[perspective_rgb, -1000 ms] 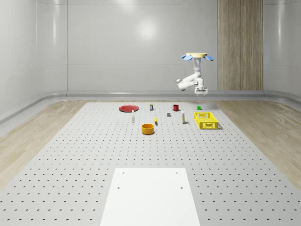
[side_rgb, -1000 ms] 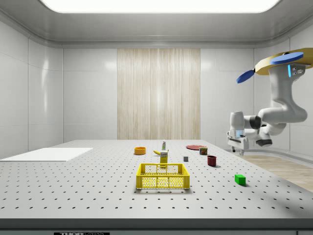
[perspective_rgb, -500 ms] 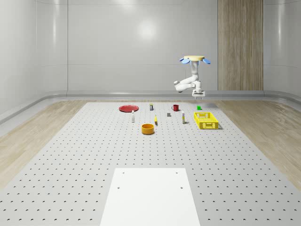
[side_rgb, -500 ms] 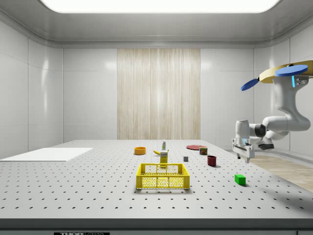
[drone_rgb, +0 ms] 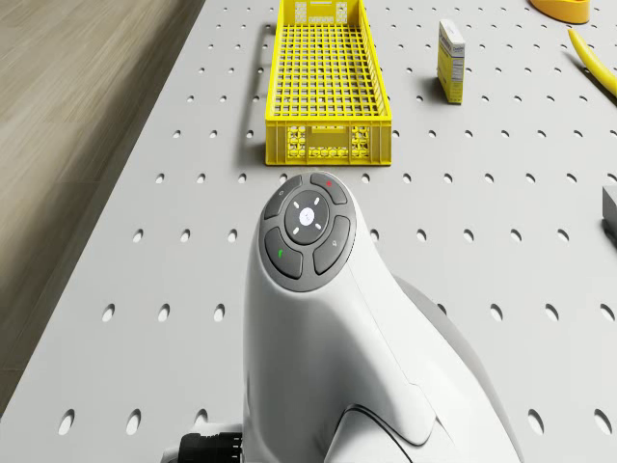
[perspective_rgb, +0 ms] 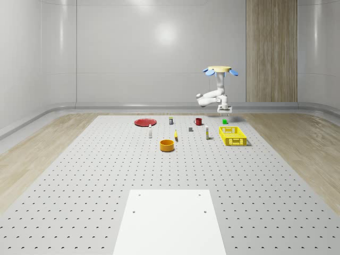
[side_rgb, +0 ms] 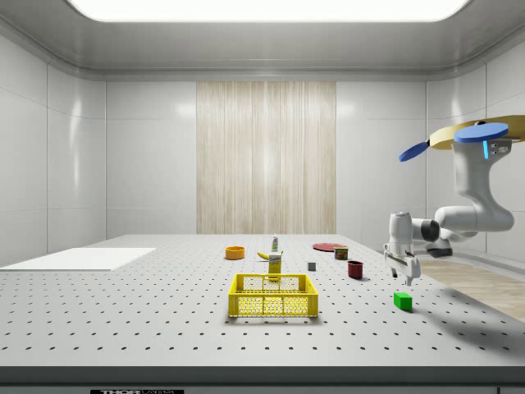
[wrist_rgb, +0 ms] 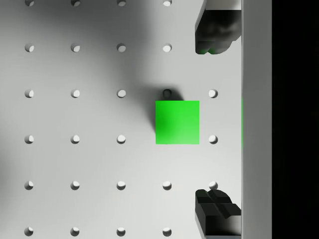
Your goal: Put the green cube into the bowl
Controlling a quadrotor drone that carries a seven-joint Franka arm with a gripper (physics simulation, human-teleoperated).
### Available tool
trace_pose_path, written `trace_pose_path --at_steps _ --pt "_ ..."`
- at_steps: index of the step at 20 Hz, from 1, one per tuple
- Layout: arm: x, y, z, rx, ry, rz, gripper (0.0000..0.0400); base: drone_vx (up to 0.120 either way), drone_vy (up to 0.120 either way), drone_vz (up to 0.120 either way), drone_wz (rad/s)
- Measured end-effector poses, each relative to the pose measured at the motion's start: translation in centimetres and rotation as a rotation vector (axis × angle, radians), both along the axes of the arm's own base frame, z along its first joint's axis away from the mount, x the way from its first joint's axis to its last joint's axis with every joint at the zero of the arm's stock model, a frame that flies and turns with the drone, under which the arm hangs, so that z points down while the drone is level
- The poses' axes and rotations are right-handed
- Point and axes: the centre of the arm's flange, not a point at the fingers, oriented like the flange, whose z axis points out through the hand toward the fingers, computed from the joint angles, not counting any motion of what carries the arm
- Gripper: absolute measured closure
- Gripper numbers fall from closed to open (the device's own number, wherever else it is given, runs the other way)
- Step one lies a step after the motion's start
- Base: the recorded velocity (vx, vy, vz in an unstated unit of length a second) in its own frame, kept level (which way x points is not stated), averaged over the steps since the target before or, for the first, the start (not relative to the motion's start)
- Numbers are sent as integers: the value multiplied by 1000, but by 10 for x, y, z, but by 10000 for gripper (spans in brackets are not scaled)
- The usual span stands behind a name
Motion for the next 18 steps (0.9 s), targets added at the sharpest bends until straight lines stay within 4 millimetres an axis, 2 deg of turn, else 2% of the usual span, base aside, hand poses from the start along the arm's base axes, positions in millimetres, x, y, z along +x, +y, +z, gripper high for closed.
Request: trace_pose_path --at_steps 6,18 --pt "0 0 0 0 0 0 0 0 0 -120 0" --pt "0 6 33 0 0 0 0 0 0 -3 0"
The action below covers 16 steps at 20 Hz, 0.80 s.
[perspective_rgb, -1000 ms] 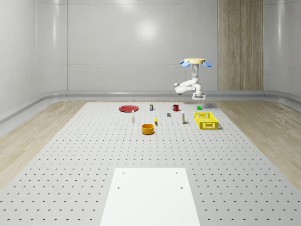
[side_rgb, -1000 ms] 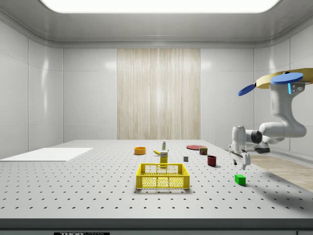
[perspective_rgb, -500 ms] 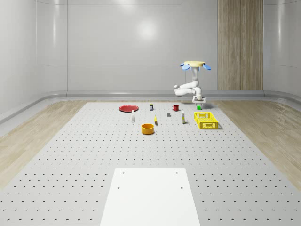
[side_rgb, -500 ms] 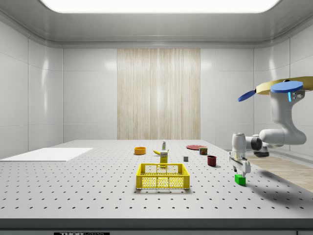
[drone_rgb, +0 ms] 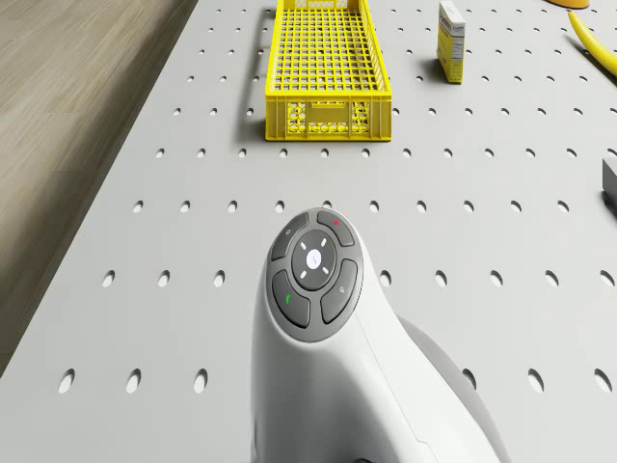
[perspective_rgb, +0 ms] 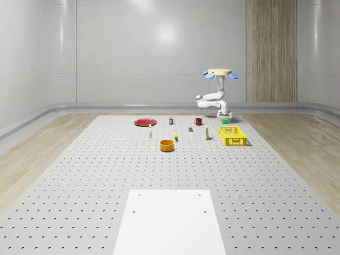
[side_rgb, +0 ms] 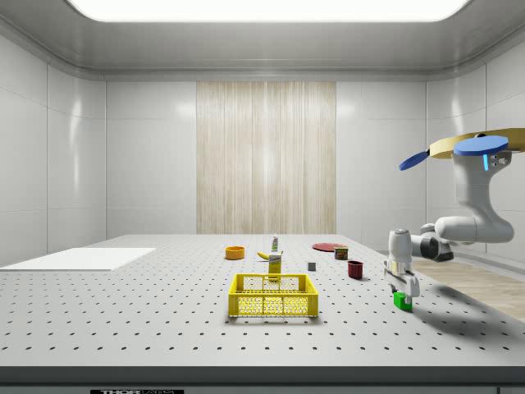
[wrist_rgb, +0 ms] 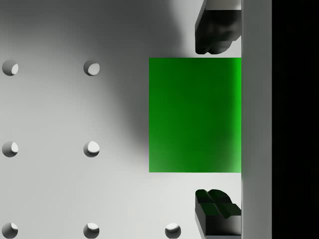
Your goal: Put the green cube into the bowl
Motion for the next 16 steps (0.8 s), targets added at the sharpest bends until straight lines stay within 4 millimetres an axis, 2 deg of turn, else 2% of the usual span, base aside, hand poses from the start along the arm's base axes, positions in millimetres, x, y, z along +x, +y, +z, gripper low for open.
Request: trace_pose_path --at_steps 6,10,16 --pt "0 2 8 0 0 0 0 0 0 0 0" --pt "0 2 10 0 0 0 89 0 0 0 0" --pt "0 2 11 -2 1 -1 120 0 0 0 0"
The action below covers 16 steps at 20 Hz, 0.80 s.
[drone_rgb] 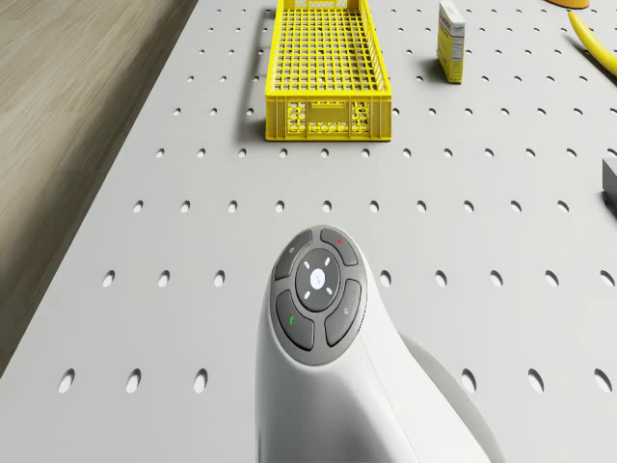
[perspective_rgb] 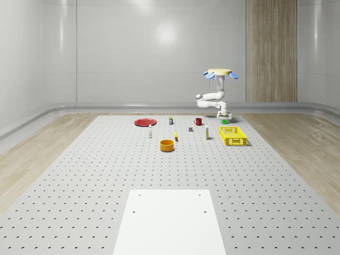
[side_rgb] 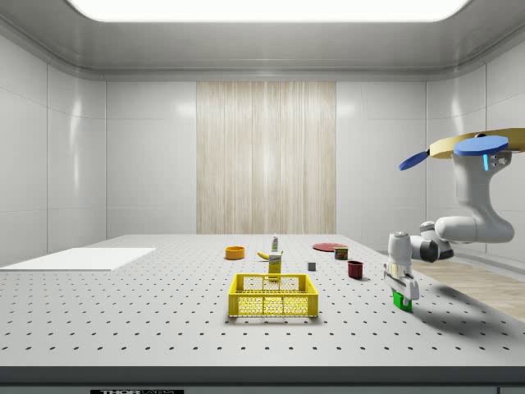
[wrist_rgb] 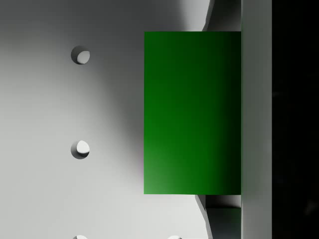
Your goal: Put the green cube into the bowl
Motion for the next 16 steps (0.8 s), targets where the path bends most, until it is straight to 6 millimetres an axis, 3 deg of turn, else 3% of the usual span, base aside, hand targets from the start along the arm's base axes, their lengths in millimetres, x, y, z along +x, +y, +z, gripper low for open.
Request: trace_pose_path --at_steps 6,8,16 --pt "0 0 -10 2 -1 -1 141 0 0 0 0" --pt "0 0 -17 4 -1 -2 146 0 0 120 0" --pt "0 0 -36 7 -1 -21 150 120 -115 120 0"
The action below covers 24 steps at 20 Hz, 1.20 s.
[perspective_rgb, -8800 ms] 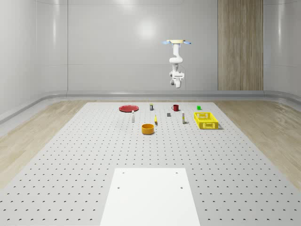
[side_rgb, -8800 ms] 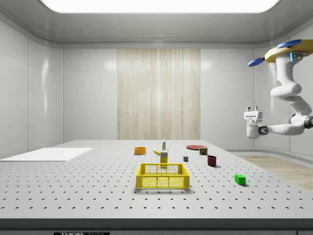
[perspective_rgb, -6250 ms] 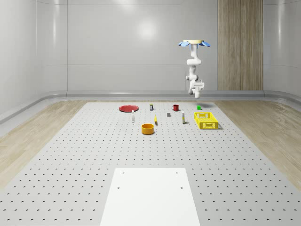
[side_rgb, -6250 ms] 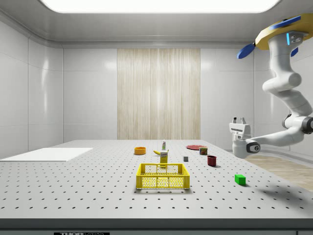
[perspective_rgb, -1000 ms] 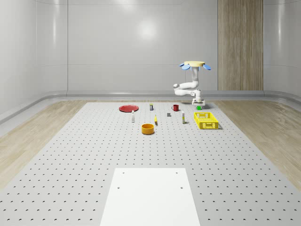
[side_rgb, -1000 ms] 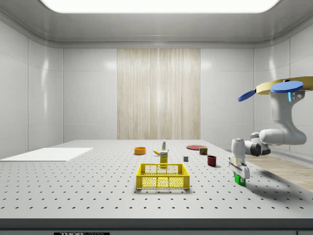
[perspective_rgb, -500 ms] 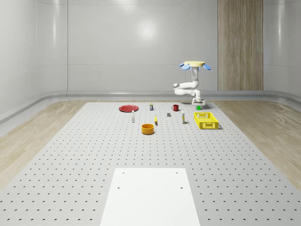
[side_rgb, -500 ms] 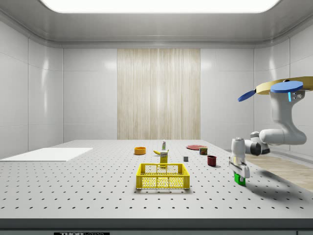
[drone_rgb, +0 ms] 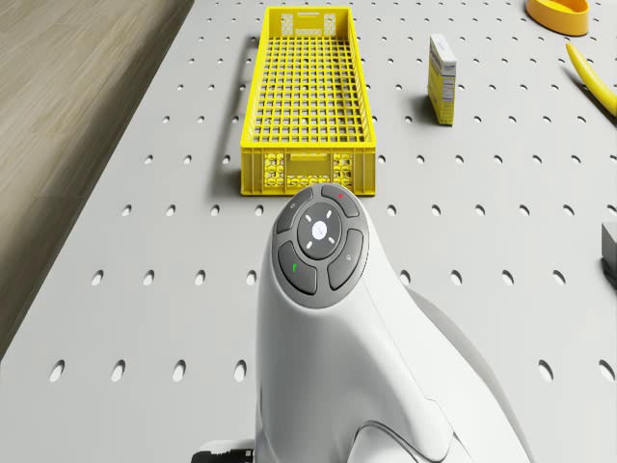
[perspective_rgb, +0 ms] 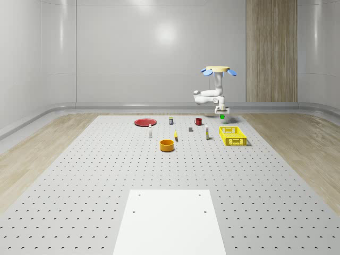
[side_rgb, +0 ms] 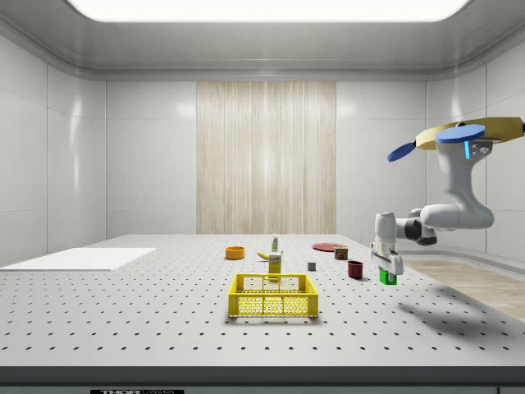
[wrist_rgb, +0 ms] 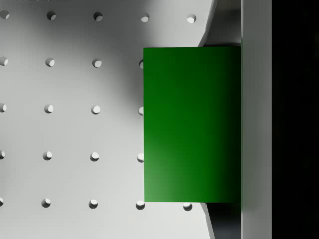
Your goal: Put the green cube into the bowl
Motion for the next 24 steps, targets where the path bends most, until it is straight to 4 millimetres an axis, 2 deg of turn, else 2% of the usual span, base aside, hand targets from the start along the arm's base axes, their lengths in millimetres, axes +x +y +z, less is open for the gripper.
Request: trace_pose_path --at_steps 24 --pt "0 0 -4 0 0 -3 150 120 -120 120 0"
